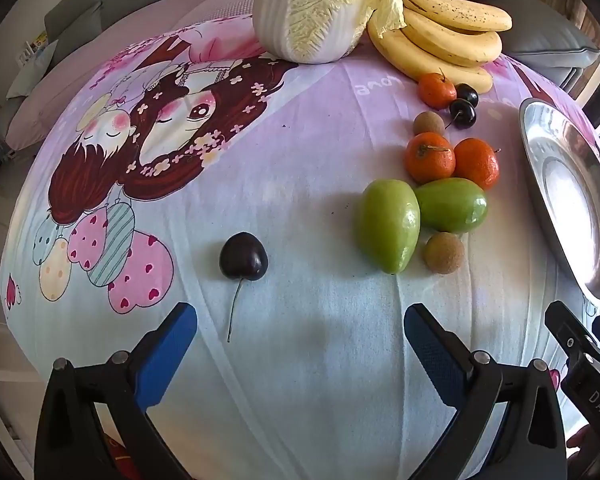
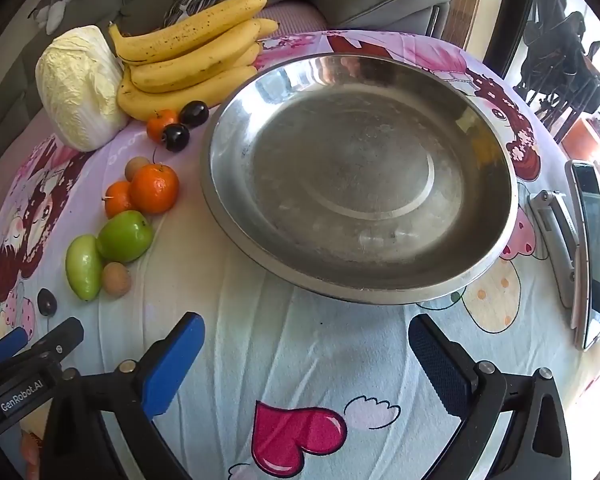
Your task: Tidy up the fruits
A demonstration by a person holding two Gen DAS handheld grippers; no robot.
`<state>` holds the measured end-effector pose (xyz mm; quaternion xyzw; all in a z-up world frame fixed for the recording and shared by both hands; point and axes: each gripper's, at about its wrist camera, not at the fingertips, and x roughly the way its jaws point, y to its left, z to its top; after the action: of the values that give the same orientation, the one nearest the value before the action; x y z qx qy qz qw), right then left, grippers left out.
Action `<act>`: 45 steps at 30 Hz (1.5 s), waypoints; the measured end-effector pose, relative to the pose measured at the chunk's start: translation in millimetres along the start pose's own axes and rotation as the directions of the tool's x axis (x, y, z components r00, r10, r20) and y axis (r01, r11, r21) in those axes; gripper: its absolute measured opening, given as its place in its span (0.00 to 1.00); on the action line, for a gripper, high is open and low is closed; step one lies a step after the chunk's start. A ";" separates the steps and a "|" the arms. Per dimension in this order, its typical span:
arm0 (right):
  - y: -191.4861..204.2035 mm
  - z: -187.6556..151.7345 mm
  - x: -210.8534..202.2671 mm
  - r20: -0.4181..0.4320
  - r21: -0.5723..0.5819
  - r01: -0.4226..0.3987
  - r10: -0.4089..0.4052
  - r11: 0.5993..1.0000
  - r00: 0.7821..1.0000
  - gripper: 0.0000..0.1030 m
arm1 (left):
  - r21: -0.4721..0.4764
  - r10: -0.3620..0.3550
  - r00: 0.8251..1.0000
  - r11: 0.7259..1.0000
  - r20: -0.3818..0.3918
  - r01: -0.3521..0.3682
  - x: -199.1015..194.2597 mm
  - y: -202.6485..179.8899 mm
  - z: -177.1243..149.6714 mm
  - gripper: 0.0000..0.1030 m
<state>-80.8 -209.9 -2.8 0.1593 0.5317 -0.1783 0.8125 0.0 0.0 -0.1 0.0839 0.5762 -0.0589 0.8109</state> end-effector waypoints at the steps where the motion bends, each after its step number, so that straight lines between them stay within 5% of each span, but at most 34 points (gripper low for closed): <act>1: -0.3 0.0 -0.4 0.001 0.000 0.001 -0.001 1.000 1.000 1.00 | 0.000 0.001 1.000 1.000 0.000 -0.001 0.1 0.0 0.0 1.00; 26: -0.1 0.5 -3.0 0.005 0.002 0.002 -0.002 1.000 1.000 1.00 | 0.007 -0.004 1.000 1.000 -0.003 0.004 2.6 5.5 2.6 1.00; 33: 5.6 1.0 -6.7 0.009 -0.003 0.008 -0.008 1.000 1.000 1.00 | -0.007 -0.010 0.997 1.000 0.078 0.010 -2.7 3.6 -0.5 1.00; 45: 19.5 3.7 -22.9 0.037 -0.022 -0.006 0.007 1.000 0.999 1.00 | -0.014 -0.012 0.999 1.000 0.034 0.012 -2.2 6.7 -0.2 1.00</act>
<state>-77.4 -191.5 21.1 0.1488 0.5178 -0.1728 0.8245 0.4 6.7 2.3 0.0736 0.5632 -0.0611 0.8208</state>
